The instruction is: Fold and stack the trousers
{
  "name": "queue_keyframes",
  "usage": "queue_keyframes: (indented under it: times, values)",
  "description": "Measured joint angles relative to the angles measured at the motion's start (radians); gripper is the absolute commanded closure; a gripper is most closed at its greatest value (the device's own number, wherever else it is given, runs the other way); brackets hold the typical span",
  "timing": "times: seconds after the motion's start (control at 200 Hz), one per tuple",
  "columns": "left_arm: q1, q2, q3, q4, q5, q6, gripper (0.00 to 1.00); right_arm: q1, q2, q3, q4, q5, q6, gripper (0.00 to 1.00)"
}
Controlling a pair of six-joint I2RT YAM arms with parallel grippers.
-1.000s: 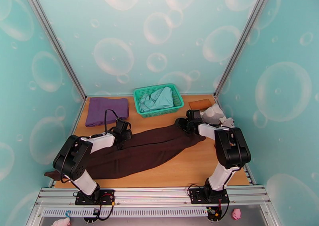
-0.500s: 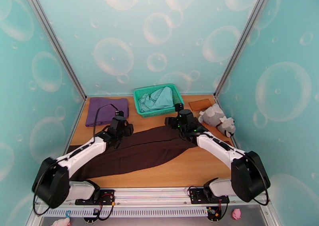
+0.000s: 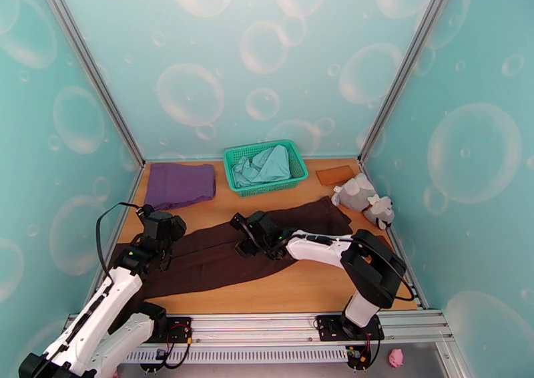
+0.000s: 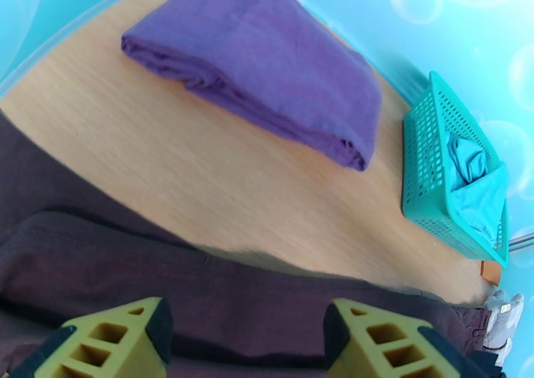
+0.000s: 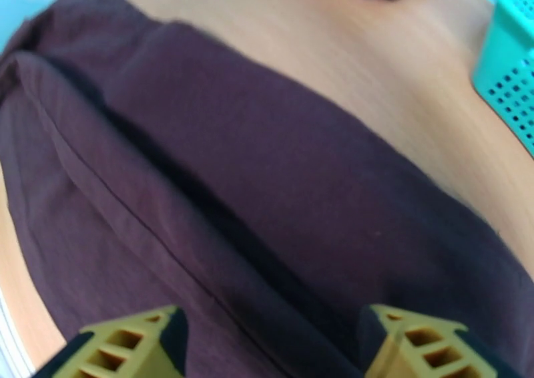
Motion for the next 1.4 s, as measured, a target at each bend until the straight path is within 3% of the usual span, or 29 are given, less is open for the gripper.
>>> queue_keyframes:
  times: [0.235, 0.465, 0.765, 0.925, 1.115, 1.4]
  values:
    - [0.006, 0.0, -0.082, -0.006, 0.06, -0.024, 0.36, 0.059, 0.076, 0.057, -0.024, 0.155, -0.061, 0.33]
    - [0.026, -0.002, -0.082, -0.018, 0.034, -0.039, 0.37, 0.067, 0.122, 0.082, -0.045, 0.193, -0.085, 0.63]
    - [0.151, -0.005, -0.048, -0.088, -0.19, -0.097, 0.32, 0.088, 0.044, 0.07, -0.059, 0.167, -0.103, 1.0]
    - [0.311, 0.031, -0.029, -0.117, -0.264, -0.147, 0.32, 0.101, -0.031, 0.057, -0.089, 0.151, -0.103, 1.0]
    - [0.512, 0.05, -0.029, -0.114, -0.263, -0.132, 0.32, 0.115, -0.092, 0.032, -0.138, 0.14, -0.102, 1.0]
    - [0.557, 0.02, -0.057, -0.009, -0.122, -0.024, 0.33, 0.117, -0.254, -0.045, -0.167, 0.222, -0.068, 1.0]
